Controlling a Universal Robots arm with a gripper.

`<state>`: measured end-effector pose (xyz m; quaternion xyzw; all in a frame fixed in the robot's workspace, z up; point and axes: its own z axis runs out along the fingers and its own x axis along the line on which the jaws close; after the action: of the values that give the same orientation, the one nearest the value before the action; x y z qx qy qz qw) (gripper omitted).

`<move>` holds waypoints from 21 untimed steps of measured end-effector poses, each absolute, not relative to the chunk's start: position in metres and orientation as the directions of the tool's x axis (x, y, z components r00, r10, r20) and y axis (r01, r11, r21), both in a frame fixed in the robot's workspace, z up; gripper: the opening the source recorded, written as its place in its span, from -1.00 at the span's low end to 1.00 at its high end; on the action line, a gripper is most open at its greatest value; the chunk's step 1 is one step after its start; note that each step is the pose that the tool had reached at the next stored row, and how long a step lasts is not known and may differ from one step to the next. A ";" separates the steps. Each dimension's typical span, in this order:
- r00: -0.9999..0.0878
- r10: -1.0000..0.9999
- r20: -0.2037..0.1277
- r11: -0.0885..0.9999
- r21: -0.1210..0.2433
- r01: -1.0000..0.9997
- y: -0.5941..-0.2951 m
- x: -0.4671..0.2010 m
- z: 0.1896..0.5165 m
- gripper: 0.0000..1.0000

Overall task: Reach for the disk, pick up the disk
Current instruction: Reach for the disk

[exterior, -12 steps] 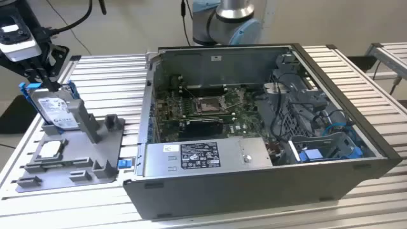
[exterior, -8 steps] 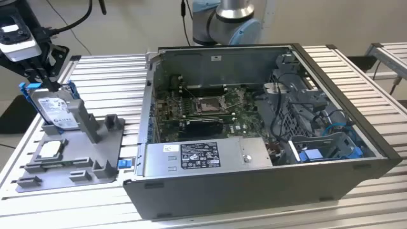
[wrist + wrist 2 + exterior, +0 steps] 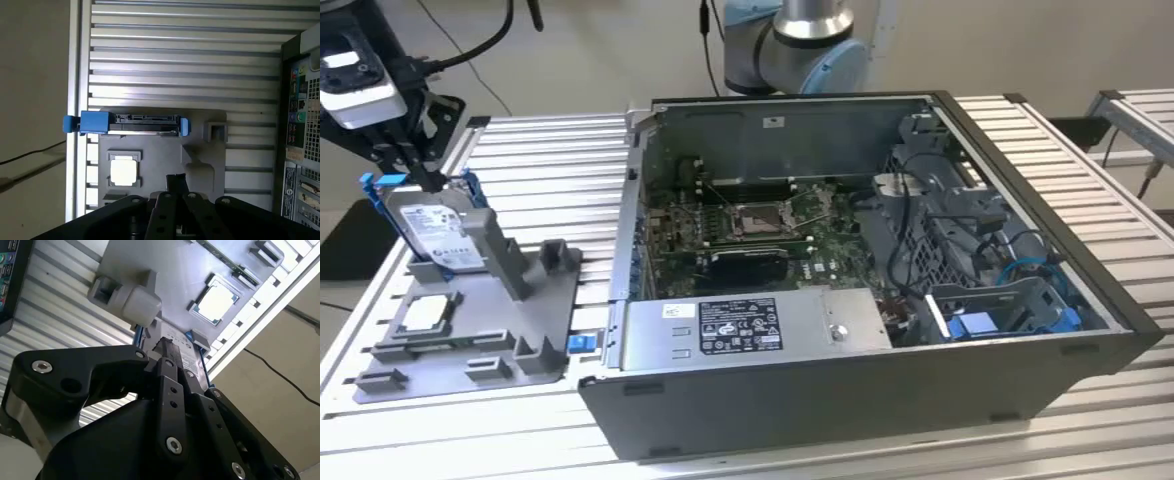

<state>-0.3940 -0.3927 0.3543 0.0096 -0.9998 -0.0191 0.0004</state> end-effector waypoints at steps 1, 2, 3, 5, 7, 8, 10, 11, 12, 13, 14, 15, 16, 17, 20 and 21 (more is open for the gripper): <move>-1.000 -0.019 0.000 0.999 0.038 -0.019 -0.393 -0.394 0.354 -1.00; -1.000 -0.019 0.001 0.999 0.038 -0.019 -0.392 -0.394 0.354 -1.00; -1.000 -0.019 0.001 0.999 0.038 -0.019 -0.390 -0.394 0.354 -1.00; -1.000 -0.019 0.000 0.999 0.038 -0.019 -0.385 -0.394 0.354 -1.00; -1.000 -0.019 0.000 0.999 0.038 -0.019 -0.378 -0.395 0.354 -1.00; -1.000 -0.019 0.001 0.999 0.038 -0.019 -0.374 -0.396 0.354 -1.00; -1.000 -0.019 0.000 0.999 0.038 -0.019 -0.367 -0.400 0.354 -1.00; -1.000 -0.019 0.000 0.999 0.038 -0.019 -0.364 -0.404 0.354 -1.00; -1.000 -0.019 0.001 0.999 0.038 -0.019 -0.360 -0.408 0.354 -1.00; -1.000 -0.019 0.001 0.999 0.038 -0.019 -0.358 -0.412 0.354 -1.00; -1.000 -0.019 0.001 0.999 0.038 -0.019 -0.355 -0.416 0.354 -1.00; -1.000 -0.019 0.001 0.999 0.038 -0.019 -0.353 -0.421 0.354 -1.00; -1.000 -0.019 0.001 0.999 0.038 -0.019 -0.350 -0.425 0.354 -1.00; -1.000 -0.019 0.001 0.999 0.038 -0.019 -0.347 -0.429 0.354 -1.00; -1.000 -0.019 0.000 0.999 0.038 -0.019 -0.341 -0.442 0.354 -1.00; -1.000 -0.019 0.001 0.999 0.038 -0.019 -0.340 -0.446 0.354 -1.00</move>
<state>-0.4463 -0.3398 0.3539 0.0095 -0.9998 -0.0191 0.0004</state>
